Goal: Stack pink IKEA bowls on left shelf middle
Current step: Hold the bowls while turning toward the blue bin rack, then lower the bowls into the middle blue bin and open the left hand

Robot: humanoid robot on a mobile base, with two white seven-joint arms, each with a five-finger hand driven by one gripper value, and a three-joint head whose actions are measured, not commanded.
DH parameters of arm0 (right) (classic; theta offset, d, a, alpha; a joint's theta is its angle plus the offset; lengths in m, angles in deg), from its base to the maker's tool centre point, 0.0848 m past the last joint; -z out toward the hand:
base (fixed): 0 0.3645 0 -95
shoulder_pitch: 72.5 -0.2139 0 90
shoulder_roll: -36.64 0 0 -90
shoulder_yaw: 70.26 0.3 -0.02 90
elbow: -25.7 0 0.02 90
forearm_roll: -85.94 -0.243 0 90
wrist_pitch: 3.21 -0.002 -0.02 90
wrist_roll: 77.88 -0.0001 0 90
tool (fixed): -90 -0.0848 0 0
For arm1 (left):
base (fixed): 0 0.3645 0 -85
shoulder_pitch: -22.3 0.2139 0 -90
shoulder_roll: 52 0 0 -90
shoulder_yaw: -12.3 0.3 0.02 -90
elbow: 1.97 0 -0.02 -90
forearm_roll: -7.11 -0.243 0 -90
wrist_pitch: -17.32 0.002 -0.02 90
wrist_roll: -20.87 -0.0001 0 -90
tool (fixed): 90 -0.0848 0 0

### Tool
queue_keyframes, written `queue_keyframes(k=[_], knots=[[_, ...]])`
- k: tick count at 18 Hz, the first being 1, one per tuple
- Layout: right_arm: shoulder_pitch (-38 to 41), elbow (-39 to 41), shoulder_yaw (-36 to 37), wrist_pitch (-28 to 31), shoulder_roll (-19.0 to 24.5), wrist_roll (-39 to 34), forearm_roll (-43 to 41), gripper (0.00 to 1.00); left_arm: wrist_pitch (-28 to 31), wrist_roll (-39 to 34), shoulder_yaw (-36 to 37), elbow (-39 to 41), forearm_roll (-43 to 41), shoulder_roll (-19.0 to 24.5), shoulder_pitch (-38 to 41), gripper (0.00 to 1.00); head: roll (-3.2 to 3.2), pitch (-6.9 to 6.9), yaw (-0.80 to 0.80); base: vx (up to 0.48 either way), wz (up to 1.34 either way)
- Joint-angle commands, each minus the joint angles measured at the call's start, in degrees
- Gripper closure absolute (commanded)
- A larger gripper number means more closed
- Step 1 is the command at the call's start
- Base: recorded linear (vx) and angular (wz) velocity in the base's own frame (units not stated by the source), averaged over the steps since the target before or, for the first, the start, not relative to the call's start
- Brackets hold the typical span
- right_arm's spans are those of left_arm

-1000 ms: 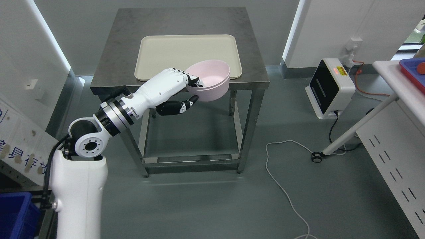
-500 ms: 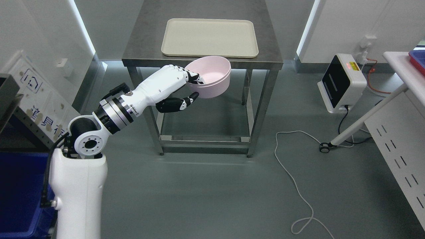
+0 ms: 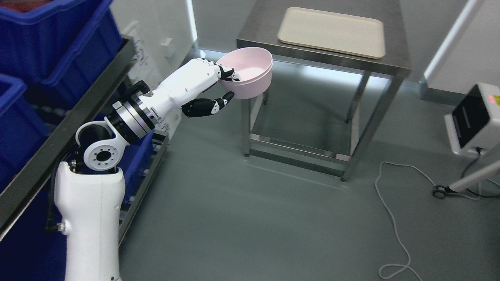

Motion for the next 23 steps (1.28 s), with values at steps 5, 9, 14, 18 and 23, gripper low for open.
queue_keyframes(k=[5, 9, 14, 18, 23], knots=[[-0.01, 0.0, 0.53, -0.03, -1.0, 0.03, 0.44, 0.0, 3.78, 0.01, 0.01, 1.2, -0.41, 1.0, -8.85, 0.94, 0.0, 0.0, 0.0, -0.254, 0.99], [-0.01, 0.0, 0.53, -0.03, -1.0, 0.03, 0.44, 0.0, 7.29, 0.28, 0.01, 1.2, -0.59, 1.0, -12.38, 0.94, 0.0, 0.0, 0.0, -0.218, 1.4], [-0.01, 0.0, 0.53, -0.03, -1.0, 0.03, 0.44, 0.0, 7.38, 0.36, 0.1, 1.11, -0.85, 1.0, -13.08, 0.94, 0.0, 0.0, 0.0, -0.12, 1.41], [-0.01, 0.0, 0.53, -0.03, -1.0, 0.03, 0.44, 0.0, 7.56, 0.71, 0.8, 0.5, -4.88, 1.0, -13.96, 0.94, 0.0, -0.01, 0.0, -0.022, 1.02], [-0.01, 0.0, 0.53, -0.03, -1.0, 0.03, 0.44, 0.0, 10.28, 0.8, 2.82, -2.4, -7.79, 1.0, -11.77, 0.93, 0.0, -0.02, 0.0, 0.038, 0.32]])
